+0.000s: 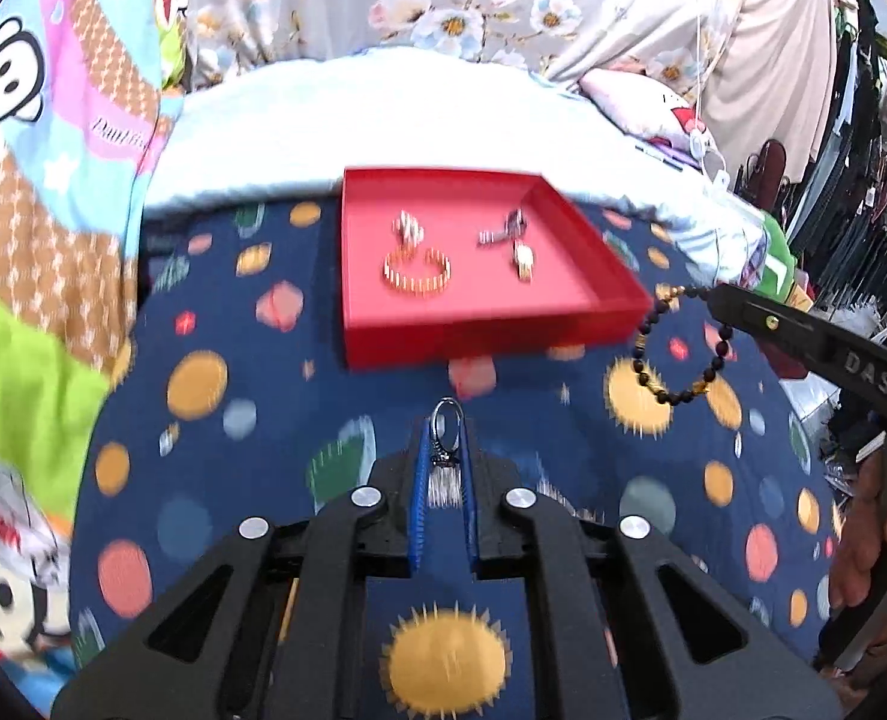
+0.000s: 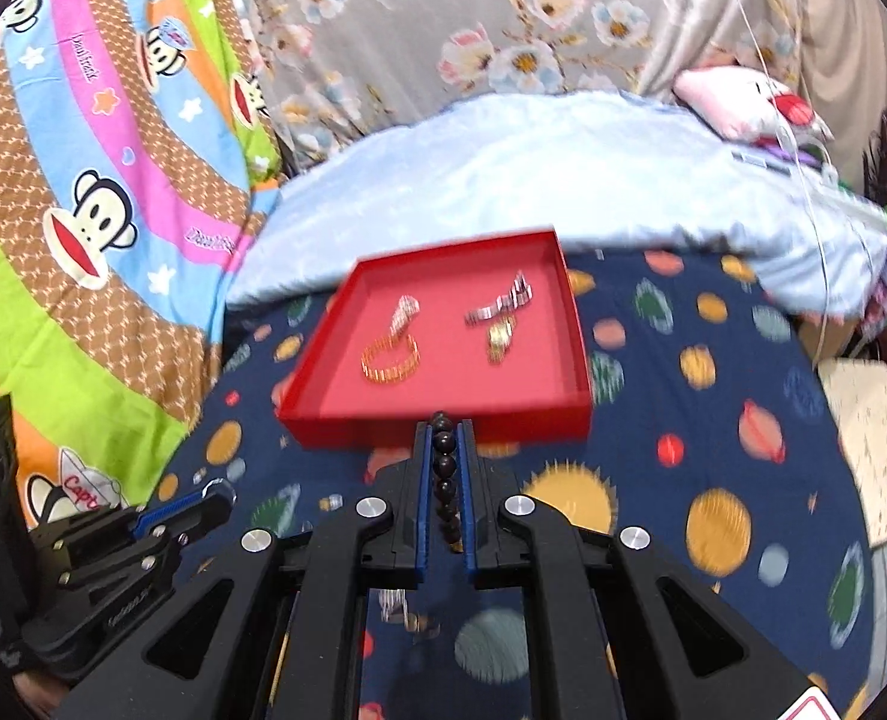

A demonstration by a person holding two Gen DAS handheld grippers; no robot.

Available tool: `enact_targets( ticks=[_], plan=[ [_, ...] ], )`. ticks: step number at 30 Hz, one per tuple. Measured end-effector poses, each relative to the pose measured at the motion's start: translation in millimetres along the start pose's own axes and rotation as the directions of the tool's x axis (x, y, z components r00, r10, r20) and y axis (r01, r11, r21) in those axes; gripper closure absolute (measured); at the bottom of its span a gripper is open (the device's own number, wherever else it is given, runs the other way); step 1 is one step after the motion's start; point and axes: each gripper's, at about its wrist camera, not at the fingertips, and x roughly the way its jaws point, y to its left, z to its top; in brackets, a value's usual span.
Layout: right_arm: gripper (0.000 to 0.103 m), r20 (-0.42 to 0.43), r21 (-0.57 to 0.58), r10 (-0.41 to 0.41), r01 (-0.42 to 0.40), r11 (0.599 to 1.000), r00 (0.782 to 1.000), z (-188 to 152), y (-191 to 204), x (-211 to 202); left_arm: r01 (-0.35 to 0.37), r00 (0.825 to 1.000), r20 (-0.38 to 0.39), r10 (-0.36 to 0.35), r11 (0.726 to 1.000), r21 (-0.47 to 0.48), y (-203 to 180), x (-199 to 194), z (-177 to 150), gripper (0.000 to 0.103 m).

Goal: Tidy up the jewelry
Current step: 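Carry the ring and bracelet into the red tray and open both tools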

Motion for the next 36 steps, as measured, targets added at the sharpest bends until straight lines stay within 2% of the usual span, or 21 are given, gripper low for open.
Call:
enact_targets(
  ticks=[8, 12, 17, 21, 22, 25, 31, 33, 35, 36],
  plan=[
    [0.096, 0.008, -0.043, 0.027, -0.027, 0.999, 1.0, 57.9, 3.1, 29.3, -0.004, 0.998, 0.059, 0.002, 1.0, 0.03, 0.2, 31.5, 76.6, 0.094],
    [0.096, -0.022, -0.052, 0.027, -0.029, 0.998, 0.999, 71.2, 2.4, 56.2, 0.004, 0.998, 0.056, -0.006, 0.999, 0.039, -5.3, 63.9, 118.0, 0.094],
    [0.096, -0.077, -0.057, 0.032, -0.036, 0.998, 0.997, 74.1, 0.0, 97.0, 0.023, 0.999, 0.028, -0.024, 0.999, 0.026, -9.3, 107.0, 147.6, 0.094],
    [0.096, -0.122, -0.043, 0.041, -0.047, 0.998, 0.992, 69.9, -7.6, 122.9, 0.029, 0.999, -0.022, -0.028, 0.999, 0.016, -12.2, 140.0, 153.8, 0.094],
    [0.096, -0.155, -0.034, 0.033, -0.039, 0.999, 0.987, 63.6, -15.8, 138.2, 0.034, 0.999, -0.04, -0.033, 0.999, 0.01, -12.8, 148.5, 153.4, 0.094],
    [0.096, -0.184, -0.021, 0.015, -0.019, 1.0, 0.983, 54.9, -26.5, 150.9, 0.059, 0.994, -0.096, -0.058, 0.998, 0.006, -15.3, 170.6, 151.0, 0.094],
    [0.095, -0.183, -0.006, -0.026, 0.026, 1.0, 0.983, 45.5, -40.9, 154.9, 0.039, 0.988, -0.153, -0.037, 0.999, 0.009, -20.2, 199.0, 142.1, 0.093],
    [0.092, -0.165, -0.008, -0.046, 0.045, 0.999, 0.985, 44.4, -42.8, 151.6, 0.032, 0.987, -0.157, -0.031, 0.999, 0.007, -19.5, 200.4, 138.5, 0.083],
    [0.089, -0.146, -0.006, -0.064, 0.063, 0.998, 0.987, 42.1, -44.1, 147.5, 0.009, 0.99, -0.144, -0.008, 1.0, 0.004, -18.0, 197.3, 135.4, 0.059],
    [0.085, -0.137, -0.002, -0.068, 0.068, 0.998, 0.988, 42.0, -45.6, 145.9, 0.003, 0.991, -0.136, -0.002, 1.0, 0.004, -16.6, 194.7, 134.6, 0.057]
  ],
)
